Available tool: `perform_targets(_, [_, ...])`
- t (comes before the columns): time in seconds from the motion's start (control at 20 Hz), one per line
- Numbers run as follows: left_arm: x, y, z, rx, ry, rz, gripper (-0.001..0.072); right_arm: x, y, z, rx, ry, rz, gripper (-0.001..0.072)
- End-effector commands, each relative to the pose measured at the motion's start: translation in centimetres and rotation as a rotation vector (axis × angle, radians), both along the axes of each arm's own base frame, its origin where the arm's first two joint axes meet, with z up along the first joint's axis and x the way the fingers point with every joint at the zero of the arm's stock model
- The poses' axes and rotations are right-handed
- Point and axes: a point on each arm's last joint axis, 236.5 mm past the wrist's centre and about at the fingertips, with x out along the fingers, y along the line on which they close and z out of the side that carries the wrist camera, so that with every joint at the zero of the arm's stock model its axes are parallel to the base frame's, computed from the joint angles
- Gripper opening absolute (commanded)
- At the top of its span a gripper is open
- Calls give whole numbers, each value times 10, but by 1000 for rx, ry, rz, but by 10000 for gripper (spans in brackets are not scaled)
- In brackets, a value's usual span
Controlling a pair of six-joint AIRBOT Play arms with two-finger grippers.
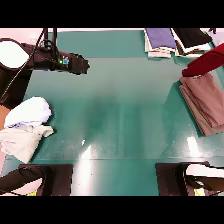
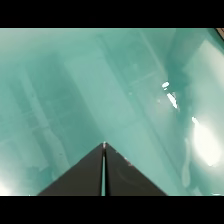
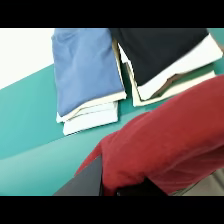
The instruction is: Fold the shirts.
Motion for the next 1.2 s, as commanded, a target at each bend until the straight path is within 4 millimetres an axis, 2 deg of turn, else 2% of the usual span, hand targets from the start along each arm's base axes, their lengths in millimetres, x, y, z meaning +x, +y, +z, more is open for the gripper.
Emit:
perform_targets(0.0, [-2,0,-3,7,13,-5,24,-11,5,9,-64,40,33,19])
perform_targets(0.2, [-7,1,-8,21,35,-14,25,-40,-1,-20,-67,142,3,18])
perform_targets(0.3, [-8,1,-9,26,43,-17,25,-65,-6,-38,-59,191,-41,18])
perform_targets(0.5, [-8,1,-9,27,43,-17,25,-125,-5,-89,1,332,-126,19])
perform_targets(0.7, [-8,1,-9,27,43,-17,25,-201,-8,-159,39,561,-252,34])
perform_targets(0.75, [-8,1,-9,27,43,-17,25,-219,-11,-174,27,613,-280,178])
perform_targets(0.8, [-8,1,-10,29,41,-19,25,-235,-17,-184,19,653,-313,391])
perform_targets(0.85, [-8,1,-9,31,39,-21,25,-250,-24,-192,25,683,-353,574])
perform_targets(0.9, [-8,1,-9,33,37,-23,25,-261,-29,-194,48,697,-385,661])
perform_targets(1.0, [-8,1,-10,33,38,-24,25,-268,-37,-180,89,669,-430,660])
perform_targets(1.05, [-8,1,-9,32,37,-23,25,-260,-36,-164,114,618,-432,657])
perform_targets(1.15, [-8,1,-9,32,37,-23,25,-230,-24,-126,115,493,-375,655])
